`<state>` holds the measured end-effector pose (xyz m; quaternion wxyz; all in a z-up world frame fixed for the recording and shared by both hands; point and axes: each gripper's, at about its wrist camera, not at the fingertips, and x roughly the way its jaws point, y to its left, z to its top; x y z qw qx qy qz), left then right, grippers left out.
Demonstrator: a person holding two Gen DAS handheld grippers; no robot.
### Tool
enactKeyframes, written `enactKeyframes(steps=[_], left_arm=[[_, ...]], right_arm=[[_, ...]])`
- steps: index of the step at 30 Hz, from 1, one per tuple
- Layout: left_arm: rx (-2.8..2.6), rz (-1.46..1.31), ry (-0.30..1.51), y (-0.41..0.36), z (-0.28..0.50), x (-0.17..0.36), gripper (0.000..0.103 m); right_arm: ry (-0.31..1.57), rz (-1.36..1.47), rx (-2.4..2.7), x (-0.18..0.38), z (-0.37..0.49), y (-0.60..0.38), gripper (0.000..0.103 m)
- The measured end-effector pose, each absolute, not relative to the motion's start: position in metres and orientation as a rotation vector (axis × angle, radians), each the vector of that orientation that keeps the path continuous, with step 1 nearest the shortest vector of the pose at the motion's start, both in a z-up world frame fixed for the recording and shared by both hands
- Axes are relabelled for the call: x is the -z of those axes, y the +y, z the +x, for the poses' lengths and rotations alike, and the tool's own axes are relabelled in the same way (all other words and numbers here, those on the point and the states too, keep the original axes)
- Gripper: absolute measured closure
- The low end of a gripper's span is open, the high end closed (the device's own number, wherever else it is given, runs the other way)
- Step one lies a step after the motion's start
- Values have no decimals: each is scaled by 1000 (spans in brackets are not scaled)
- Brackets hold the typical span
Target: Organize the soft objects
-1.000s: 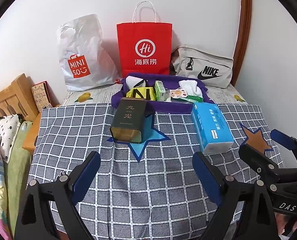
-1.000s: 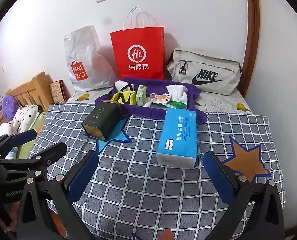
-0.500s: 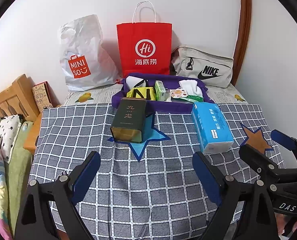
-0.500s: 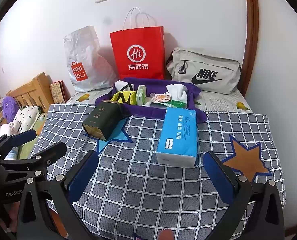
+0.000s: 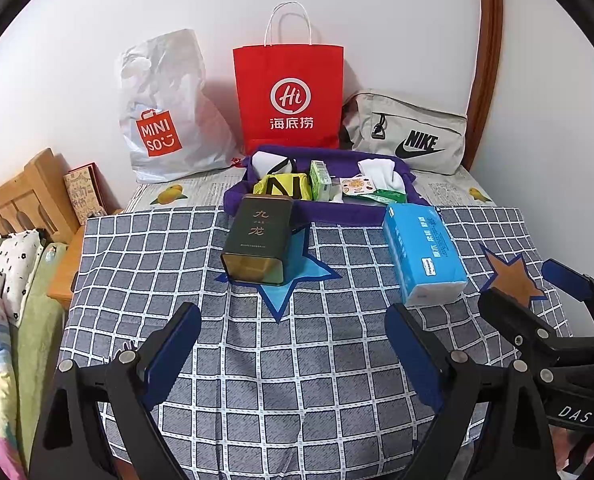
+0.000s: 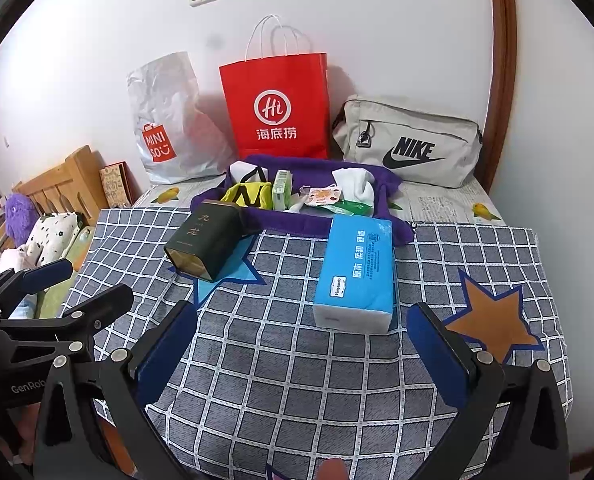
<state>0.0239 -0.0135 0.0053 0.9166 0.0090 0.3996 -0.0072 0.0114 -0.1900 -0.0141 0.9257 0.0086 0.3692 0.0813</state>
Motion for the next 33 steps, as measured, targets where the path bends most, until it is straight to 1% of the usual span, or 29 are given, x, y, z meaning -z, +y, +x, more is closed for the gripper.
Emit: enactKeyframes(steps=[33], left_arm=[[14, 21, 827, -12, 22, -6, 10]], right_arm=[[754, 20, -160, 15, 9, -190, 0]])
